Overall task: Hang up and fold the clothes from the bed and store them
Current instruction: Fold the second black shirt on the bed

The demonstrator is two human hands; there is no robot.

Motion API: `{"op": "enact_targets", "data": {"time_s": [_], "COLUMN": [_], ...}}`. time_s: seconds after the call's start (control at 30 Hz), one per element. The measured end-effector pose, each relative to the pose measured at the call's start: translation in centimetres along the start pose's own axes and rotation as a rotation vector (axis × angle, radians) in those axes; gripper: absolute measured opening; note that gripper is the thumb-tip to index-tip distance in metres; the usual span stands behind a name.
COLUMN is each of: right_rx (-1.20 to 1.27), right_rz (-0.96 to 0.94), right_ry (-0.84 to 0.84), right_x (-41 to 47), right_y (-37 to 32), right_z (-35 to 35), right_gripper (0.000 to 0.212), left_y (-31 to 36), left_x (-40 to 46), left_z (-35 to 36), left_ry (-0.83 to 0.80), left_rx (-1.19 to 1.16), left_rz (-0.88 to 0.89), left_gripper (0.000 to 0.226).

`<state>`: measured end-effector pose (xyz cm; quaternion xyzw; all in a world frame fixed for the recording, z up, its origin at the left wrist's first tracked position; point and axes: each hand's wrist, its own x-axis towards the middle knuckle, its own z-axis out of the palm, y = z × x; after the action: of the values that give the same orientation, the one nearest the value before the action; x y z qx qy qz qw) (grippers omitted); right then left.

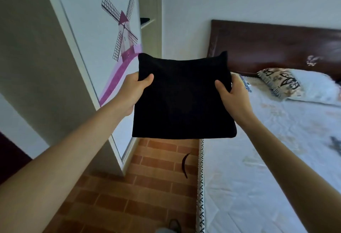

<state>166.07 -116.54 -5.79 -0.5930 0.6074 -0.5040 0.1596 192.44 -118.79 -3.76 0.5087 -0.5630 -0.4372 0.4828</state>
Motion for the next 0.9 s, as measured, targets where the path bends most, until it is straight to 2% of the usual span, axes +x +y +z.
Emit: {"op": "enact_targets", "data": {"time_s": [0.27,0.47,0.73,0.9], "right_rx": [-0.037,-0.079,-0.086,-0.09], "right_rz": [-0.002,-0.017,0.014,0.033], "right_ry": [0.014,0.007,-0.017,-0.025], "right_x": [12.9,21.4,29.9,36.6], "right_y": [4.3,5.2,8.3,9.9], "right_z": [2.8,3.8,8.5,13.3], "right_gripper": [0.016,0.017,0.03,0.023], "left_y": [-0.7,0.0,-1.9,-3.9], "left_x": [14.3,22.8,32.5,40.9], "left_z": [3.4,4.8,4.9,3.6], "left_ry": [-0.018,-0.001,-0.029,-0.048], "left_rx": [0.016,0.006,-0.018,-0.052], "left_rz": [0.014,-0.014,-0.022,-0.018], "left_gripper": [0.035,0.038,0.035,0.031]}}
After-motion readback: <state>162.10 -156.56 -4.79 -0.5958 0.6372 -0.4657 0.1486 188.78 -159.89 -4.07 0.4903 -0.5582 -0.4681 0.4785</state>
